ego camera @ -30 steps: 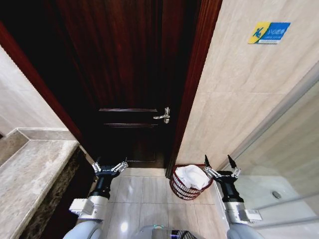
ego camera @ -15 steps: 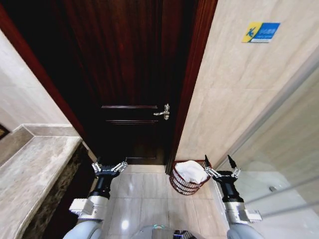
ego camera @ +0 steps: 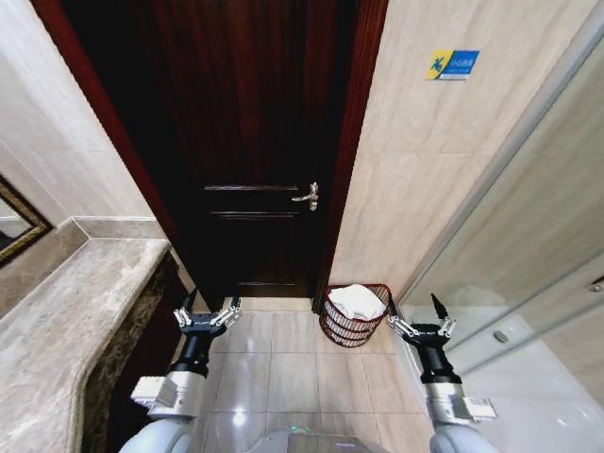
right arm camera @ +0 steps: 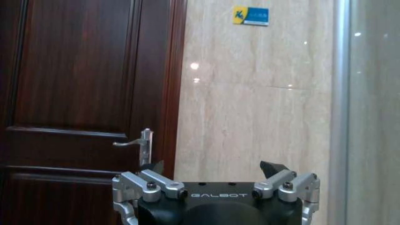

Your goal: Discard the used towel into the hamper.

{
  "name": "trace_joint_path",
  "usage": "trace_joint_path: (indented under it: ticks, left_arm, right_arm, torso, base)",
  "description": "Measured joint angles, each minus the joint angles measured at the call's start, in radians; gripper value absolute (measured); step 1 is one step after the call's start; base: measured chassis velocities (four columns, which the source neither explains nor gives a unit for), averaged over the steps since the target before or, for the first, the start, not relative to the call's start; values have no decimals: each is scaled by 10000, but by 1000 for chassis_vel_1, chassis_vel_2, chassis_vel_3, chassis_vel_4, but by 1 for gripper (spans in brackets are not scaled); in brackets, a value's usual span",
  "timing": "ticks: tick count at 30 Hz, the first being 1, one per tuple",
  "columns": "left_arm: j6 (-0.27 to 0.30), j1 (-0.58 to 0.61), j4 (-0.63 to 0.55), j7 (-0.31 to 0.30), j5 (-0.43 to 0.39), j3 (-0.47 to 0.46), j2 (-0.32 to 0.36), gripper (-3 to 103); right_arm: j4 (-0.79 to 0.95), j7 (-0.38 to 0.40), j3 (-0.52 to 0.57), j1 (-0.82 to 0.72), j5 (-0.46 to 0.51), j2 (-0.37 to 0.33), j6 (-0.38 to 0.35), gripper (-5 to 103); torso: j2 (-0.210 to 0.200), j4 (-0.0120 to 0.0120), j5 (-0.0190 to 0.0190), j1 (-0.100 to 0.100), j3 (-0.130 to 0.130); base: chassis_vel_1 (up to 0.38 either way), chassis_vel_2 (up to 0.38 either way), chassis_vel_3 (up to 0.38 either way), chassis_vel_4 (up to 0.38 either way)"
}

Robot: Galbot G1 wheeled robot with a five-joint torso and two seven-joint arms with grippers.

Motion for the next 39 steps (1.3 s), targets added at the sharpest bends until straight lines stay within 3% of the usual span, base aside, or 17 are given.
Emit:
trace_joint_path:
  ticks: [39]
  left_arm:
    - [0,1,0,0,0,0,0,100]
  right_arm:
    - [0,0,0,-3,0,0,0,100]
  torso:
    - [0,1,0,-5,-2]
  base:
    - [7,19,19,7]
